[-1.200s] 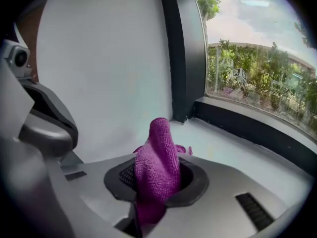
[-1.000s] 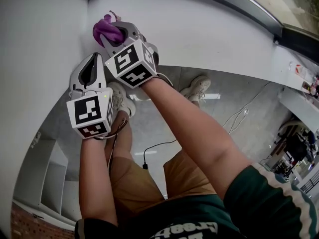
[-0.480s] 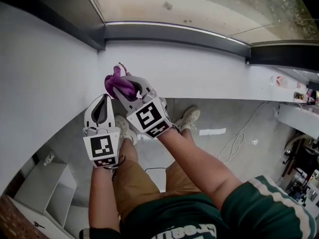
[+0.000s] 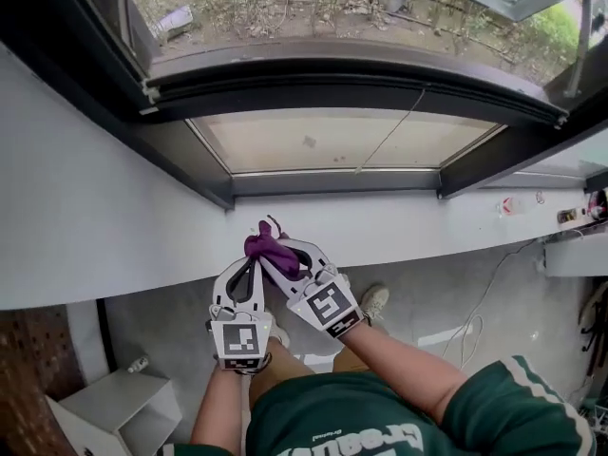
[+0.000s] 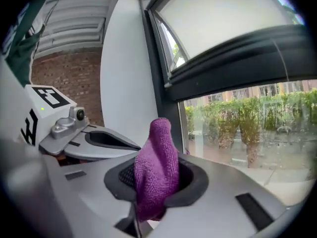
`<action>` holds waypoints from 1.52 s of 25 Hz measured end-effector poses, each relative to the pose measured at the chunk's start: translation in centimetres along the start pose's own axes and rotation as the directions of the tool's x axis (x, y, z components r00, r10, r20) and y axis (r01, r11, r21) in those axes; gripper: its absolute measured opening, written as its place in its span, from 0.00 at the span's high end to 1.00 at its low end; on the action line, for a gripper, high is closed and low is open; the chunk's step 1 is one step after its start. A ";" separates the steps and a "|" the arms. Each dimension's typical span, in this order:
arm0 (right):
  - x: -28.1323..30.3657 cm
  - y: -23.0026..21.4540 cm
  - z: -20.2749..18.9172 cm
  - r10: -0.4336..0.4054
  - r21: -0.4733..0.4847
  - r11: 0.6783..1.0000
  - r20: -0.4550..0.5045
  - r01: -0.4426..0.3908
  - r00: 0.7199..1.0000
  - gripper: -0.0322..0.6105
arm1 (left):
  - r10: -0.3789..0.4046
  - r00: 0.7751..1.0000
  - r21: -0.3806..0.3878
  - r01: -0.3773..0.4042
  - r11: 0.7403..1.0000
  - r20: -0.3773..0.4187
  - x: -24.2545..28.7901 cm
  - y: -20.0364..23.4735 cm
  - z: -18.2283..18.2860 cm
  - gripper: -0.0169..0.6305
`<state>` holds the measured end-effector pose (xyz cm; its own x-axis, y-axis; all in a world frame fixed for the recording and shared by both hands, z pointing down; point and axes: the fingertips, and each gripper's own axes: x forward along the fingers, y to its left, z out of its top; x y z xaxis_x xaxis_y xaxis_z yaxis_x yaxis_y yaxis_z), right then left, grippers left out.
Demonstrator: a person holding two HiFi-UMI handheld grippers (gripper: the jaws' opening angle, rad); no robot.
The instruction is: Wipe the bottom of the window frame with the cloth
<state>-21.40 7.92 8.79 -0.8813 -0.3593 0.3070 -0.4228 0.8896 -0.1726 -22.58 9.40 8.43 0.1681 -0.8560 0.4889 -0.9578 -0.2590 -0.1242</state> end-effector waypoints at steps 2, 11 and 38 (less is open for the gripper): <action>-1.9 -0.8 3.0 -0.021 -0.017 1.000 0.046 0.022 0.999 0.80 | -0.013 1.000 0.063 0.012 0.998 0.021 -0.4 -0.5 3.0 0.96; -9.7 -3.9 8.9 -0.090 -0.032 0.995 0.103 0.094 0.991 0.80 | -0.077 0.990 0.111 0.064 0.992 0.120 -1.0 -5.5 11.3 0.96; -26.8 -7.1 13.1 -0.277 0.019 0.959 0.251 0.281 0.928 0.80 | -0.274 0.912 0.087 0.260 0.962 0.306 -5.4 -12.4 20.5 0.96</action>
<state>2.41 7.56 -10.45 -0.7534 -0.6503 0.0975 -0.6575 0.7471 -0.0973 -6.81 8.06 -10.35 0.4869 -0.8465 0.2153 -0.8573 -0.5103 -0.0677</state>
